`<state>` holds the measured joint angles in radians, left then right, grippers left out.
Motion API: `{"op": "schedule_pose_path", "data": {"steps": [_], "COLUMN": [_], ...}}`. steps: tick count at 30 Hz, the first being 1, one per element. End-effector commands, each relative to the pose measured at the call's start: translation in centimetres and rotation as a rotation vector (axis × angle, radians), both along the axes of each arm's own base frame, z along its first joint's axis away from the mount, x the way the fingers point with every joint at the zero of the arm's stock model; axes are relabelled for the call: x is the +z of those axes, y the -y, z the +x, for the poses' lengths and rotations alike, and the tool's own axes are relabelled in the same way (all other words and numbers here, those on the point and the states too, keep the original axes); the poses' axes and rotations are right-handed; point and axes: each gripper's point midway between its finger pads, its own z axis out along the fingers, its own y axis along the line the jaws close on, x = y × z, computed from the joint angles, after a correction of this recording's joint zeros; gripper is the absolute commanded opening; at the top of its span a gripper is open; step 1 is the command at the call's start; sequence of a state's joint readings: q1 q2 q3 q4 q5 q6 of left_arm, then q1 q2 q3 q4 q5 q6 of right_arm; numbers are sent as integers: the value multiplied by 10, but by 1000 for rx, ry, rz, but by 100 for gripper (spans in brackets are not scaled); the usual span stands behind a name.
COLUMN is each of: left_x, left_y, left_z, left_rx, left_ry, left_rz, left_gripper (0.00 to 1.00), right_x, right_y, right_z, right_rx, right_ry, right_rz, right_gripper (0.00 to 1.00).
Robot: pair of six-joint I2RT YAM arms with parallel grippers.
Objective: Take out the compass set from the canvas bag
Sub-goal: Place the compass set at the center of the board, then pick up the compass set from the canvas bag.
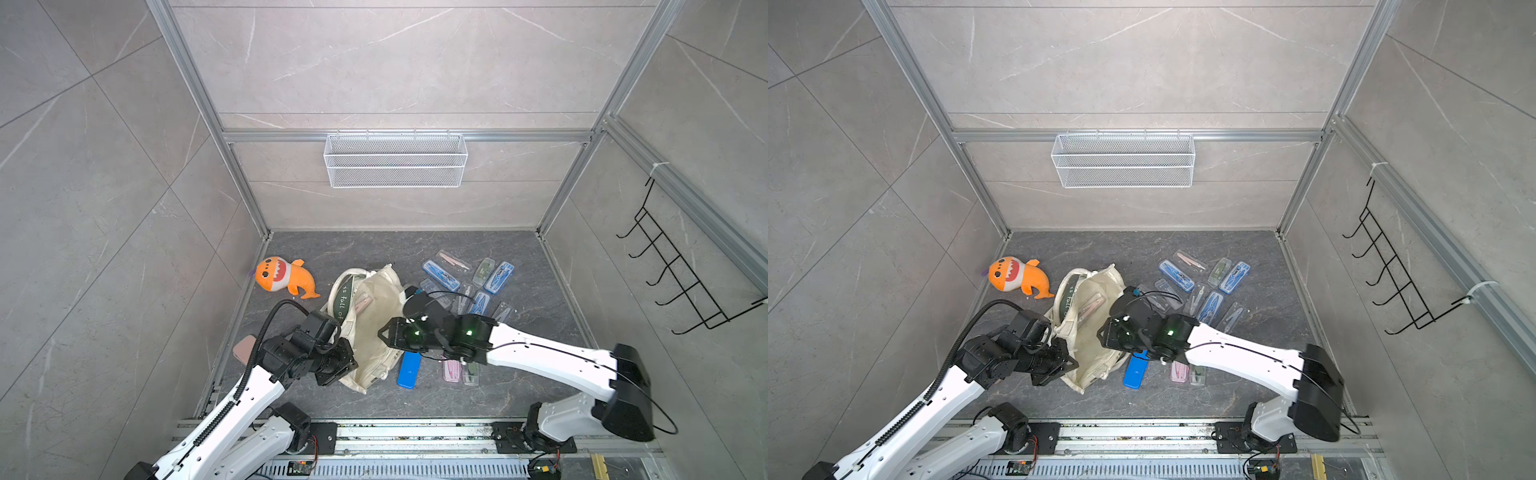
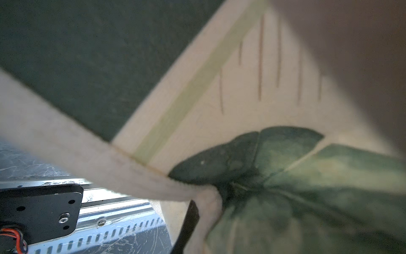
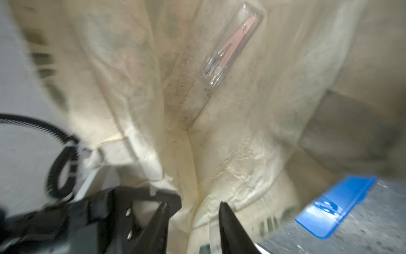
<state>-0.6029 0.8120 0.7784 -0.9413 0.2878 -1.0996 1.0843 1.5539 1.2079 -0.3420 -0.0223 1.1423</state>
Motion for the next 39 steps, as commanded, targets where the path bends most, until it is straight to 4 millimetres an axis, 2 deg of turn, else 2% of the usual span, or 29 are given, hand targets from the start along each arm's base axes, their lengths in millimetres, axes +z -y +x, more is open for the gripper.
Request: {"op": "schedule_pose_path", "data": {"steps": [1,4,9,11,13,16,24,28,35,39], "left_x": [-1,-4,-3,-2,-1,1,8,9,17,26], "left_y": [-6,-6,-4,-4,-4,-5,-4,-3,4,8], "left_z": [-5,-8,-10,-10,-10,-10,-13,-14,-22,-28], "left_rx": [43,35,16,13,7,5,-21,-36,-106,-158], "left_ry": [-14,-19,-12,-6,1,10,38,42,62,82], "left_rz": [5,3,2,-3,-5,-9,-25,-36,-87,-120], "left_gripper": [0,0,0,0,0,0,0,0,0,0], "right_x": [-20,-33,-39,-49,-68,-92,-130,-148,-154,-149], "right_y": [-26,-48,-85,-92,-97,-103,-116,-113,-115,-115], "right_z": [14,31,64,77,87,100,135,146,171,189], "right_rx": [-103,-165,-242,-288,-329,-374,-375,-397,-426,-438], "right_ry": [-85,-115,-114,-133,-174,-212,-217,-235,-231,-212], "right_rz": [59,80,84,61,51,63,59,40,73,125], "right_gripper": [40,41,44,46,47,49,56,59,59,59]}}
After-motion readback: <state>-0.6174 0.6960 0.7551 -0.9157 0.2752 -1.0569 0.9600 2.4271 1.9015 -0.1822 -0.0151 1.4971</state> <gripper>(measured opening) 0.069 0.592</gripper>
